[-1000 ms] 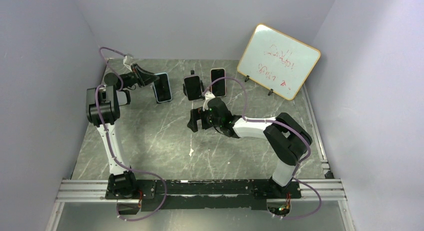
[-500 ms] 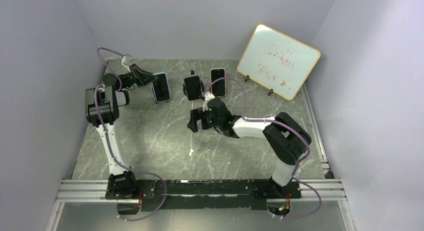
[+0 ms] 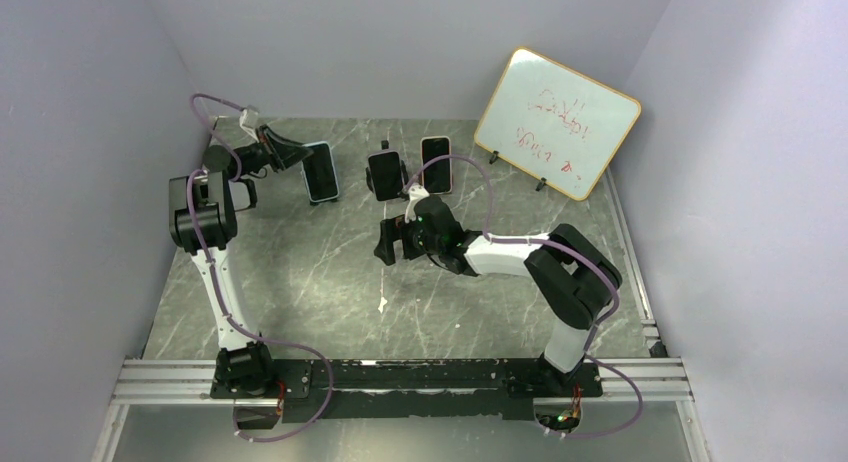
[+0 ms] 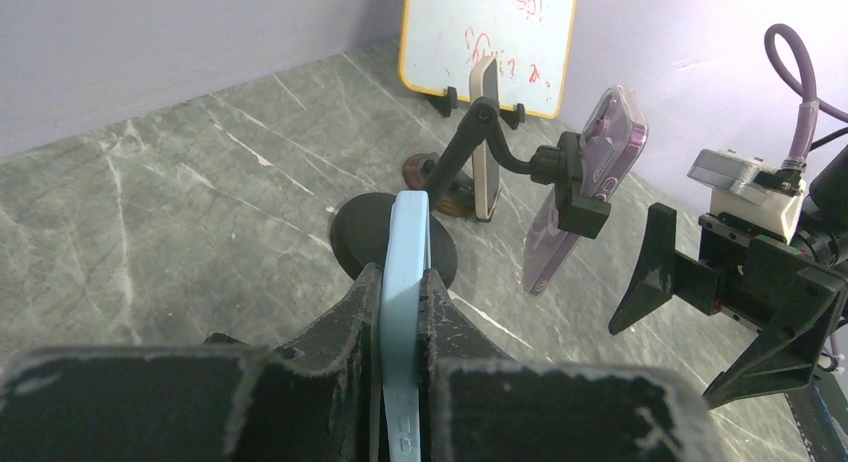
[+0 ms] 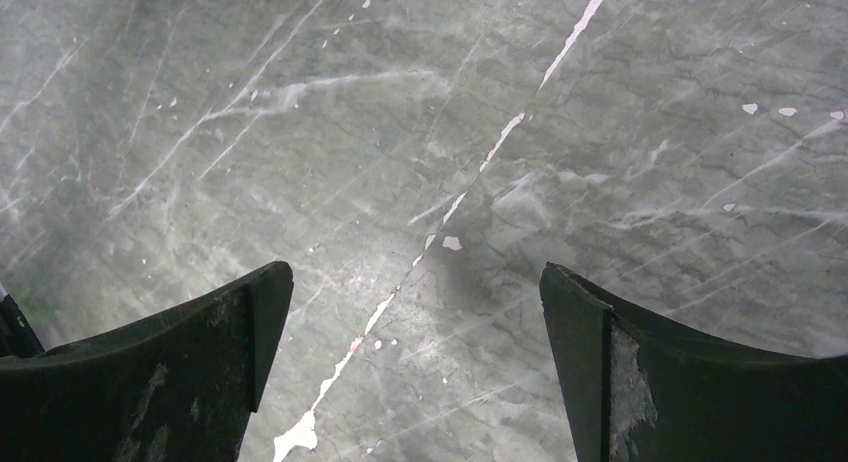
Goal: Place the phone on the phone stand
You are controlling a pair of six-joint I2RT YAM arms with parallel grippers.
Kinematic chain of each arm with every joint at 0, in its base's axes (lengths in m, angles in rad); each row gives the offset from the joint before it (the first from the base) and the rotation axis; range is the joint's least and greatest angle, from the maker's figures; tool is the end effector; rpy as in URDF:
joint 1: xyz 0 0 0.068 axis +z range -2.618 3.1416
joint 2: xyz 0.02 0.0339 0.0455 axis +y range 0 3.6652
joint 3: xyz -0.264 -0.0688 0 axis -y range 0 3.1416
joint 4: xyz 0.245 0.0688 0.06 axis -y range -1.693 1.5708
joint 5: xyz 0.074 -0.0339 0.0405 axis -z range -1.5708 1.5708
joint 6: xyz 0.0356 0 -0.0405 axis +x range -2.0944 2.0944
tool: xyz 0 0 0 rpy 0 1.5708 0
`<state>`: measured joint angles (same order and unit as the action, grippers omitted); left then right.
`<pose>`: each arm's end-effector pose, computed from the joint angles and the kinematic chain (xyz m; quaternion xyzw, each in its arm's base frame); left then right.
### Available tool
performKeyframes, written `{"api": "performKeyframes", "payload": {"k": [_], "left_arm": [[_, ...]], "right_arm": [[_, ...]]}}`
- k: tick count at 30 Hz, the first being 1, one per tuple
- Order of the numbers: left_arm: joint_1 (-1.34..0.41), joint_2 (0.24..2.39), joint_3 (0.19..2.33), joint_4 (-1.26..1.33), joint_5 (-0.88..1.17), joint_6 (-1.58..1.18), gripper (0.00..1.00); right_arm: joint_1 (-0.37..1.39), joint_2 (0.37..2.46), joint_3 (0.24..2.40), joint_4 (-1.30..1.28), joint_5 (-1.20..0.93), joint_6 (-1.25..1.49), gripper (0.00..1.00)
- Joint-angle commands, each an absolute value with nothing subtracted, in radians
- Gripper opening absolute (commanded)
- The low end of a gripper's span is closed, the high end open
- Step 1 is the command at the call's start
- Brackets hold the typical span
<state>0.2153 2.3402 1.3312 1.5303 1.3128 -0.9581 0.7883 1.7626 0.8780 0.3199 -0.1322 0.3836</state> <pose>0.4538 0.0640 0.1691 0.2201 0.6229 -0.5337 0.5279 0.2535 0.2617 0.1626 -0.2069 0.8500 0.3142 0.3688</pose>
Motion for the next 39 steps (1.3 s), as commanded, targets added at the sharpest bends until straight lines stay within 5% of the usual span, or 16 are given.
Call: {"api": "performKeyframes", "payload": {"k": [1,39], "left_arm": [[0.227,2.273,1.381,1.836,1.267,-0.968,0.05],[0.23,2.413,1.382,1.838,1.32,-0.888,0.05]], "right_arm": [[0.786,1.78,0.902,0.324,-0.144,0.376,1.0],[0.787,1.825,0.94,0.28,-0.162,0.364,1.0]]}}
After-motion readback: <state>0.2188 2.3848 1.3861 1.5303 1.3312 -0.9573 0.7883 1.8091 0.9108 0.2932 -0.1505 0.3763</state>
